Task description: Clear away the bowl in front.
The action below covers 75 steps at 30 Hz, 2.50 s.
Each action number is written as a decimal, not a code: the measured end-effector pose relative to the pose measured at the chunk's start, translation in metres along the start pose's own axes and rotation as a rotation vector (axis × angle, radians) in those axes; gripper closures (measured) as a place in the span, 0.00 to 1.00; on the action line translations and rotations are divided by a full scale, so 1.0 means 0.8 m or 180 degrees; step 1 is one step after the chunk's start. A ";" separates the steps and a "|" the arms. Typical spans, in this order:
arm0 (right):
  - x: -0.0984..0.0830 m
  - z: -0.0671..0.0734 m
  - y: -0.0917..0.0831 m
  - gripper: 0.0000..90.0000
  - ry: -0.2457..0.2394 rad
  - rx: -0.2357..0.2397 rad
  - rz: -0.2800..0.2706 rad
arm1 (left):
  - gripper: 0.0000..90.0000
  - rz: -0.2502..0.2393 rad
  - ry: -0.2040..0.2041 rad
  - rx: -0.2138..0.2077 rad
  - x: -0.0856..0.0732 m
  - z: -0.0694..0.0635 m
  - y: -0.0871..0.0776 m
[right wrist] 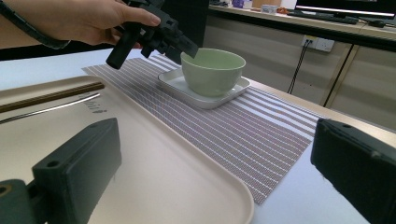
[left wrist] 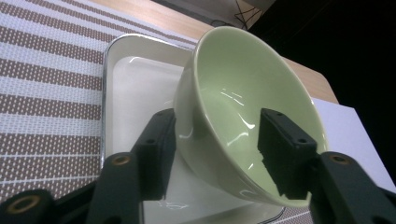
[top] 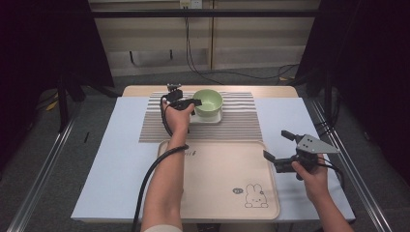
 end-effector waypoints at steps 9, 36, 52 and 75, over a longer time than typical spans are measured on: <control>0.000 0.000 -0.001 0.02 0.0015 0.0012 -0.0003 | 0.65 0.0066 -0.0118 0.0016 -0.004 0.002 0.006; 0.000 -0.001 -0.001 0.02 -0.0024 0.0018 0.0006 | 0.93 0.0042 -0.0133 0.0177 -0.006 0.014 0.000; 0.000 -0.001 -0.001 0.02 -0.0018 0.0024 0.0004 | 0.93 -0.0011 -0.0110 0.0100 0.002 0.009 -0.012; 0.001 -0.001 0.000 0.02 -0.0017 0.0008 -0.0014 | 0.94 0.0347 0.0074 -0.0176 -0.010 -0.002 -0.084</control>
Point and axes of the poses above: each handheld gripper's, and its own axes: y roughly forward along the jaws, x roughly out of its top, z roughly to its left, the point moved 7 cm from there along y, roughly forward along the jaws, and after that the axes turned 12 degrees about -y, right-handed, at the moved point
